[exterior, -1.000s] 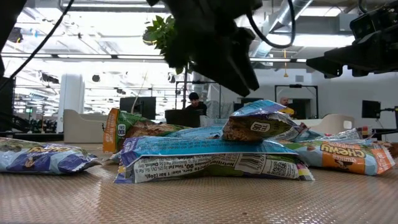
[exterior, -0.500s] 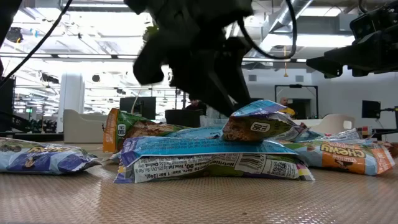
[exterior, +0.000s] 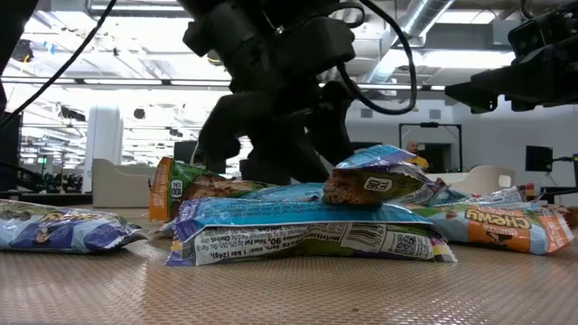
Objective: Pick and place Granola Bars by type
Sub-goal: Put the red granola bar into the transparent bin
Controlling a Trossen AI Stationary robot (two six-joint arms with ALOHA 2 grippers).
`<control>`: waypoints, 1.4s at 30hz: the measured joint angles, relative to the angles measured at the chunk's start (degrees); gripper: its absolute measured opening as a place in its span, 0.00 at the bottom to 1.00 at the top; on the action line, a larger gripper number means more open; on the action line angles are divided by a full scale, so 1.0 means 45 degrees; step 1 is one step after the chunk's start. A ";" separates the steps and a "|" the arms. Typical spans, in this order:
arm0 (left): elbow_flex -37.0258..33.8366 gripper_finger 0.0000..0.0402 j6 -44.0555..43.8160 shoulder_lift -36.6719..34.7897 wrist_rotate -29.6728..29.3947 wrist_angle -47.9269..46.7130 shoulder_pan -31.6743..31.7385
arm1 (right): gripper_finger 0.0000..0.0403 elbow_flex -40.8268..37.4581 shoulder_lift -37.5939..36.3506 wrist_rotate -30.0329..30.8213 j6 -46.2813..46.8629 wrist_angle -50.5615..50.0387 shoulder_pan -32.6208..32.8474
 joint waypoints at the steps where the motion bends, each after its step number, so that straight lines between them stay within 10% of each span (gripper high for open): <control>1: 0.0035 0.52 0.0065 0.0239 -0.0031 0.0375 0.0000 | 0.67 0.0000 0.0000 0.0000 0.0000 0.0000 0.0000; 14: 0.0955 0.50 0.0578 0.1572 -0.0853 0.0746 0.0248 | 0.67 -0.0001 0.0066 0.0003 0.0000 -0.0001 0.0004; 29: 0.0975 0.15 0.0460 0.1568 -0.0547 0.0480 0.0239 | 0.67 0.0000 0.0066 0.0000 0.0000 0.0005 0.0000; 42: 0.0965 0.13 -0.1074 -0.0215 -0.2129 -0.1763 0.0308 | 0.67 -0.0002 0.0066 0.0002 0.0000 0.0000 0.0005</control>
